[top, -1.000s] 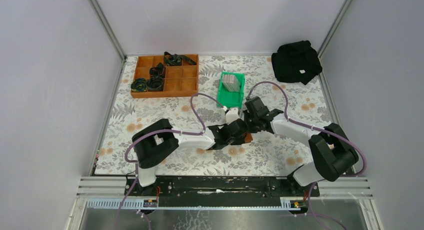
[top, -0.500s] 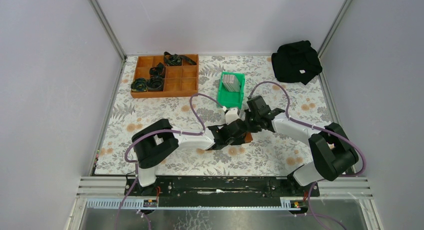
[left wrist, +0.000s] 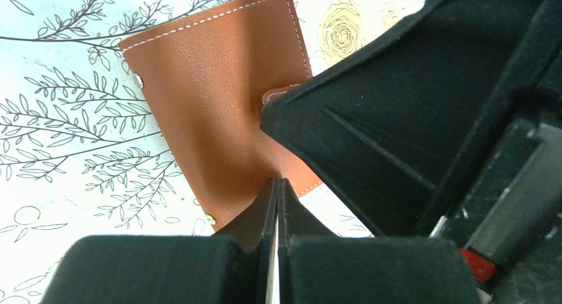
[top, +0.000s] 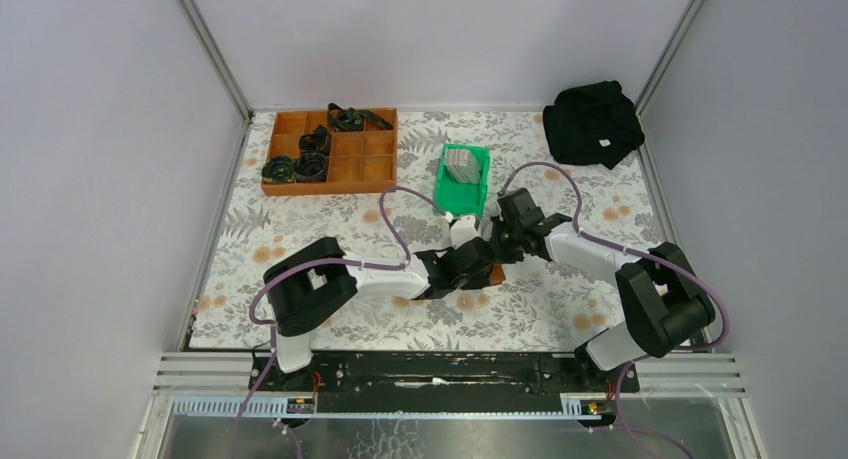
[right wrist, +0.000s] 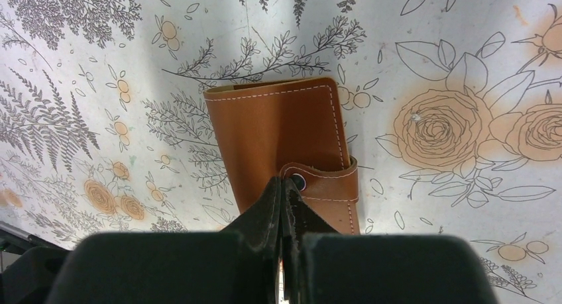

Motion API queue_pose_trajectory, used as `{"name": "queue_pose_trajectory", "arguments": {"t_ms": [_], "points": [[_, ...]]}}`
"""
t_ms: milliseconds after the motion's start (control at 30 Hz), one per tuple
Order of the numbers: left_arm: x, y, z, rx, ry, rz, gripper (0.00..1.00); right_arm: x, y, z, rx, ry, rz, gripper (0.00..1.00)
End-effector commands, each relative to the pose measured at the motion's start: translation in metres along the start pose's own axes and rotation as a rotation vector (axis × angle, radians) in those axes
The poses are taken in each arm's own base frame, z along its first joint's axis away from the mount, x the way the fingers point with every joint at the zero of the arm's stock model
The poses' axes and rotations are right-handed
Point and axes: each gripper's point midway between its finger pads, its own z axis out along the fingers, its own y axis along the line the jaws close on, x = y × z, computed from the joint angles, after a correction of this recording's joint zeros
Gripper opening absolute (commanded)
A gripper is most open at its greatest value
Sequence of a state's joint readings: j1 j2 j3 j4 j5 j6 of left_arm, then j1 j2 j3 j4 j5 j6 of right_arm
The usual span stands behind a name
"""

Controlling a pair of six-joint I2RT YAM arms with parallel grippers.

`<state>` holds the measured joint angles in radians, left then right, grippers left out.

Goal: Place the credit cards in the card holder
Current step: Close the card holder at the center of the board.

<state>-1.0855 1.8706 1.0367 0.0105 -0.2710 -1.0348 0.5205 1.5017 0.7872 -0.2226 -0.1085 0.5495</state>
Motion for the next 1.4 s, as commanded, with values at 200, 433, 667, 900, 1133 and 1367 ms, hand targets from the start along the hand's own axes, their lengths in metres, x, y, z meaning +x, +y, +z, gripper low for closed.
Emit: {"name": "queue_pose_trajectory", "arguments": {"t_ms": [200, 433, 667, 900, 1133, 1367], "points": [[0.050, 0.087, 0.003, -0.268, 0.163, 0.111, 0.00, -0.024, -0.006, 0.009, 0.011, -0.063, 0.056, 0.00], [0.051, 0.091, 0.002, -0.278, 0.166, 0.120, 0.00, -0.019, -0.014, 0.013, -0.001, -0.039, 0.112, 0.00], [0.052, 0.092, 0.004, -0.281, 0.174, 0.125, 0.00, -0.010, -0.012, 0.014, -0.030, -0.022, 0.124, 0.00], [0.051, 0.091, 0.004, -0.279, 0.173, 0.131, 0.00, -0.030, 0.004, 0.004, -0.091, -0.085, 0.103, 0.04], [0.046, 0.090, 0.002, -0.268, 0.162, 0.122, 0.00, -0.058, 0.010, -0.014, -0.068, -0.166, 0.055, 0.26], [0.043, 0.088, 0.002, -0.242, 0.147, 0.108, 0.00, -0.059, 0.003, -0.020, -0.023, -0.167, 0.024, 0.32]]}}
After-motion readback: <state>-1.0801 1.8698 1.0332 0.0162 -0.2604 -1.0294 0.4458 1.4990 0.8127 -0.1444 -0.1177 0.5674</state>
